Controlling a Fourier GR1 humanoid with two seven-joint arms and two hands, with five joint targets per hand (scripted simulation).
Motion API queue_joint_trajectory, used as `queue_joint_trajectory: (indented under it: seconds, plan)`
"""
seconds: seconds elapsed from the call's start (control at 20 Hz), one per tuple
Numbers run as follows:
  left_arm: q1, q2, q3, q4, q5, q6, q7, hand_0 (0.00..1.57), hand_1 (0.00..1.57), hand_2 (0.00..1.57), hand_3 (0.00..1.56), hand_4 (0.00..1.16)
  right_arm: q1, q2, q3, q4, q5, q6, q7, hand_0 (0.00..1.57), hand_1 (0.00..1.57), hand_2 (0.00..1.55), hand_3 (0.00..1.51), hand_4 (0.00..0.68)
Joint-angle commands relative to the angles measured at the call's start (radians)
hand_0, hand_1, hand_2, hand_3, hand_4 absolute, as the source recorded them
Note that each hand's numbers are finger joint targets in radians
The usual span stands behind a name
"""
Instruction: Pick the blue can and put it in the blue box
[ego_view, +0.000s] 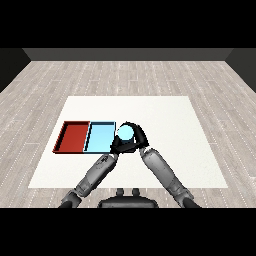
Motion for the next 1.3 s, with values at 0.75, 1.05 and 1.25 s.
queue_joint_trajectory:
  seconds: [0.75, 1.05, 1.25]
  plan:
    - [0.054, 0.000, 0.031, -0.027, -0.040, 0.068, -0.064, 1.57, 1.57, 1.57, 1.49, 1.13, 0.052, 0.000, 0.014, 0.026, -0.030, 0.022, -0.051, 0.00, 0.00, 0.00, 0.00, 0.000]
    - [0.022, 0.000, 0.035, 0.001, -0.066, 0.075, -0.075, 1.57, 1.57, 1.57, 1.49, 1.13, 0.078, -0.045, -0.110, -0.023, -0.083, 0.132, -0.067, 0.00, 0.00, 0.00, 0.00, 0.000]
    - [0.023, 0.071, 0.084, -0.068, -0.065, 0.046, 0.002, 1.57, 1.57, 1.57, 1.49, 1.13, 0.145, -0.060, -0.189, -0.110, -0.161, 0.130, -0.068, 0.00, 0.00, 0.00, 0.00, 0.000]
